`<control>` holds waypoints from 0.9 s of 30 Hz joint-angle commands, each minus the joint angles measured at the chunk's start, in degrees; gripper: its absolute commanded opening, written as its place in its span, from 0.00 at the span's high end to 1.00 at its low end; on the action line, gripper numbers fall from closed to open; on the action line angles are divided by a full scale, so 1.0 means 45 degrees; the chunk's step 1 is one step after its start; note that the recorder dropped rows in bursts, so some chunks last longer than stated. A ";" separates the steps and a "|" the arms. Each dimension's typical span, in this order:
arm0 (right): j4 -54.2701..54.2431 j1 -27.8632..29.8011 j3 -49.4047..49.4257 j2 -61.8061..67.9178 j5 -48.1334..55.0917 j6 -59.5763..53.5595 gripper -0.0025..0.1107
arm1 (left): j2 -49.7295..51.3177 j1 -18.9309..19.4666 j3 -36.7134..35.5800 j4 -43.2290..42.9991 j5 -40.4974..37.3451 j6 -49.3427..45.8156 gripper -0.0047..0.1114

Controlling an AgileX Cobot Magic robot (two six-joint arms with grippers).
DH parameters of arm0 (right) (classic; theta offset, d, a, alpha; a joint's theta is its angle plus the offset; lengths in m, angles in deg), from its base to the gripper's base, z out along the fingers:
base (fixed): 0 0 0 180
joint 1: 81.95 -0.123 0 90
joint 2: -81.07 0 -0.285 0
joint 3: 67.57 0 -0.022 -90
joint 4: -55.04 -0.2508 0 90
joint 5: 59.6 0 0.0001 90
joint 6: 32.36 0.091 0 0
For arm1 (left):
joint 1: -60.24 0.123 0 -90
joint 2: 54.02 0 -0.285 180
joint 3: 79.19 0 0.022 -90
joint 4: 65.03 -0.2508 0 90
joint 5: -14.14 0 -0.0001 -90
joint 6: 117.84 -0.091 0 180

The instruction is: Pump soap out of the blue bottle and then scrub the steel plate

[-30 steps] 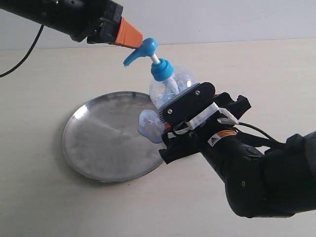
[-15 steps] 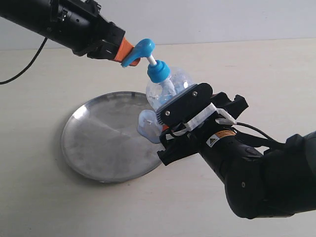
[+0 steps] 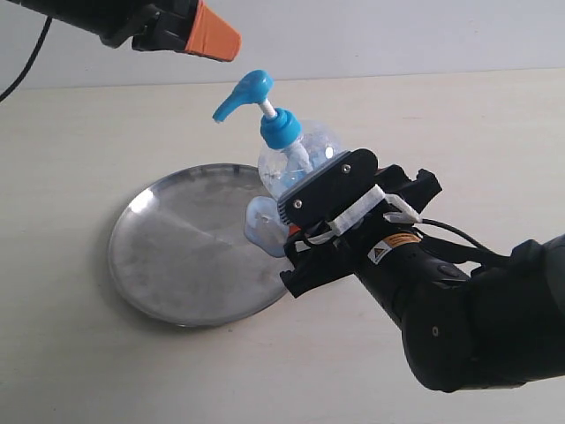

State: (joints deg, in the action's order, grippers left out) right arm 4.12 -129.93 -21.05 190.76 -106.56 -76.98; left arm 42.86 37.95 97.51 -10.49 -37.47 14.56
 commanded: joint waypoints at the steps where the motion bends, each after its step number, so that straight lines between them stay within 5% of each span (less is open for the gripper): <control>1: 0.0388 -0.0002 -0.0097 -0.0233 -0.0675 0.0067 0.98 | -0.0066 -0.0088 0.0036 0.0391 -0.0596 -0.0075 0.96; 13: 0.0330 -0.0002 -0.0097 -0.0233 -0.0675 0.0067 0.98 | -0.0066 -0.0146 0.0036 -0.0026 -0.2674 -0.0015 0.96; 27: 0.0333 -0.0002 -0.0097 -0.0233 -0.0626 0.0067 0.98 | 0.1063 -0.0146 0.0008 -0.0661 -0.1999 0.0011 0.96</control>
State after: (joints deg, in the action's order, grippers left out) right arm 4.12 -129.93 -21.05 190.76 -106.56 -76.88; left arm 47.52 37.62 97.51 -12.94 -48.28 14.39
